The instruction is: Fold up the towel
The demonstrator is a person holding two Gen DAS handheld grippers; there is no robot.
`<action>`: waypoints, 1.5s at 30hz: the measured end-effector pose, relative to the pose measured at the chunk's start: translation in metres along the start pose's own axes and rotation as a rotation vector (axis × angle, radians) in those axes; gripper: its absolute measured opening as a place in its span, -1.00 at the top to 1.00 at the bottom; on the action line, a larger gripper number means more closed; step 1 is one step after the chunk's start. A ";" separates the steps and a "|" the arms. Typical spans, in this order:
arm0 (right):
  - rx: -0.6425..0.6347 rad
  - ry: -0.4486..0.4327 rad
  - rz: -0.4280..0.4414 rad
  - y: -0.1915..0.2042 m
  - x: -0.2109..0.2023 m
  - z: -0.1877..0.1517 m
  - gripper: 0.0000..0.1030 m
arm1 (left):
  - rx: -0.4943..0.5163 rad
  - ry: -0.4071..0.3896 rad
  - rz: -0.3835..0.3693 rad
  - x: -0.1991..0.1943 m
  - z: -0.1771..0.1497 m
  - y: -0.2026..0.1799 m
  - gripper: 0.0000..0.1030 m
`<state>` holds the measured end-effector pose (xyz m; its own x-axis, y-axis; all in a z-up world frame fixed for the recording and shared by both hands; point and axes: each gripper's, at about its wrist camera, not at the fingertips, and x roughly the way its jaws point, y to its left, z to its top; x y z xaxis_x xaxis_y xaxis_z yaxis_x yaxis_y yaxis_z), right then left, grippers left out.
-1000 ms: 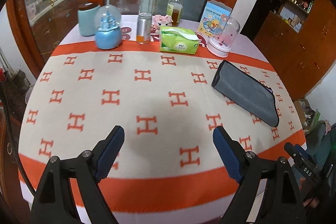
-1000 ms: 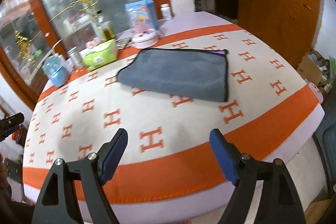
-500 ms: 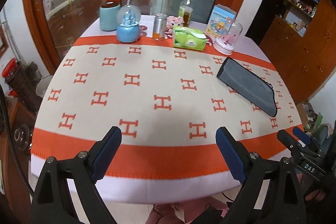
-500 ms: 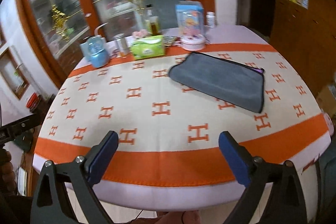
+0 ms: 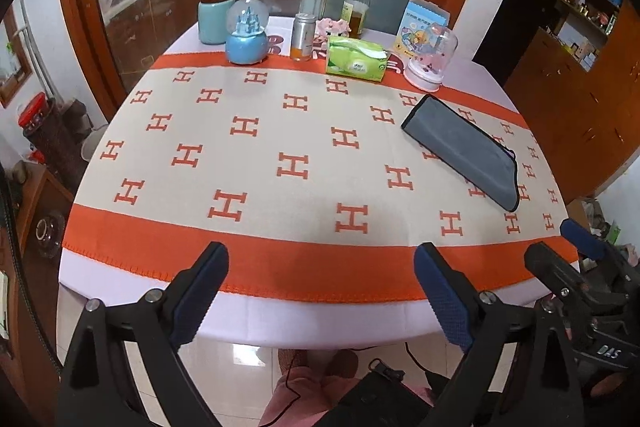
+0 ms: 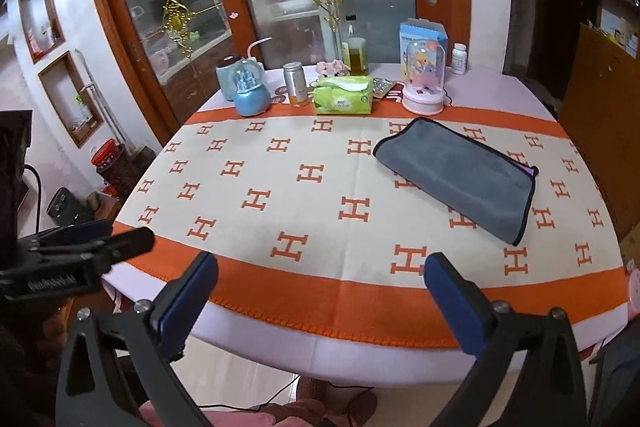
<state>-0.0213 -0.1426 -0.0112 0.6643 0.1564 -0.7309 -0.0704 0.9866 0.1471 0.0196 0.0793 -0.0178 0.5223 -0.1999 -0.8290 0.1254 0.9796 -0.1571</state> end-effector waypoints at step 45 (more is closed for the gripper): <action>0.102 0.027 -0.056 -0.033 -0.015 0.004 -1.00 | 0.038 -0.207 0.210 -0.038 0.011 -0.054 -0.98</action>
<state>-0.0259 -0.1775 -0.0019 0.6449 0.1034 -0.7572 0.0431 0.9843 0.1712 0.0025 0.0341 0.0279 0.7006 0.0028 -0.7136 0.0261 0.9992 0.0296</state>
